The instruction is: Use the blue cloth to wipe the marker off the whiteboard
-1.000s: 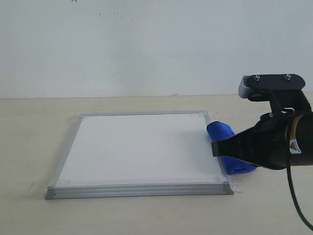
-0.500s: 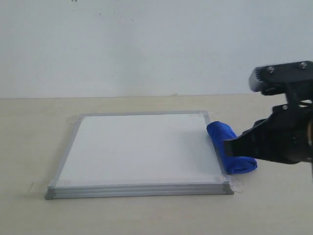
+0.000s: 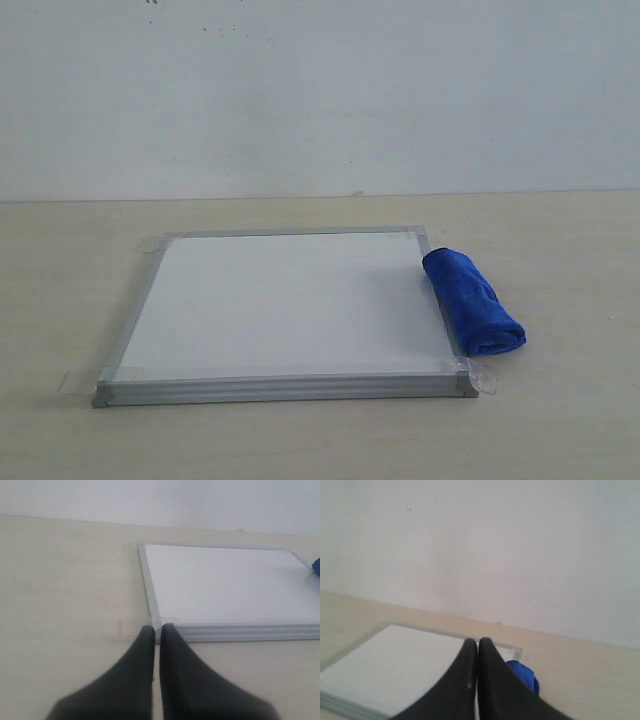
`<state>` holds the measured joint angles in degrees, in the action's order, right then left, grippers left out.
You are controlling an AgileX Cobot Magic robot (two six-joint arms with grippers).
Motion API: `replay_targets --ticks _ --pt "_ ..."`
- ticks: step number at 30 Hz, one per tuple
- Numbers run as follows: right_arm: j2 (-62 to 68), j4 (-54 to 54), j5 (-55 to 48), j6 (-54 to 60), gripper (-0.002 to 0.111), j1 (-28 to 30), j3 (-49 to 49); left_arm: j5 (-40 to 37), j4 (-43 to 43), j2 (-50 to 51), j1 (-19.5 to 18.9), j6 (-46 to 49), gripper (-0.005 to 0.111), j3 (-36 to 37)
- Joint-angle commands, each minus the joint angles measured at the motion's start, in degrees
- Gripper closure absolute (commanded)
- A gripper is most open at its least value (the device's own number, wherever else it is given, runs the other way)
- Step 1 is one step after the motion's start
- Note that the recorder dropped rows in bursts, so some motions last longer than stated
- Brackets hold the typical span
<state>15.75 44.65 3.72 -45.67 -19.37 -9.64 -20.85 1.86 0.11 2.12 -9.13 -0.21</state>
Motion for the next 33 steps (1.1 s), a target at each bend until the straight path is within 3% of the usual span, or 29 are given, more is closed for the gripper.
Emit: replay_targets --ticks 1,7,15,24,27,31,33 --pt "-10.9 0.7 1.4 0.2 0.108 2.4 6.2 0.3 0.3 -0.1 0.1 -0.4 0.103 0.2" --pt "-15.7 0.7 4.6 0.2 0.108 3.1 9.6 0.3 0.3 -0.1 0.1 -0.4 0.103 0.2" --pt "-15.7 -0.7 4.6 -0.2 0.108 12.0 9.6 0.3 0.3 -0.1 0.1 -0.4 0.103 0.2" --pt "-15.7 -1.0 3.5 -0.2 0.108 12.4 9.6 0.3 0.3 -0.1 0.1 -0.4 0.103 0.2" --pt "-15.7 -11.2 1.3 5.3 0.108 12.4 9.6 0.3 0.3 -0.1 0.1 -0.4 0.103 0.2" --pt "-15.7 -36.0 -2.7 30.2 0.108 12.4 9.6 0.3 0.3 -0.1 0.1 -0.4 0.103 0.2" --pt "-15.7 -39.8 -4.4 36.0 0.108 12.4 9.6 0.3 0.3 -0.1 0.1 -0.4 0.103 0.2"
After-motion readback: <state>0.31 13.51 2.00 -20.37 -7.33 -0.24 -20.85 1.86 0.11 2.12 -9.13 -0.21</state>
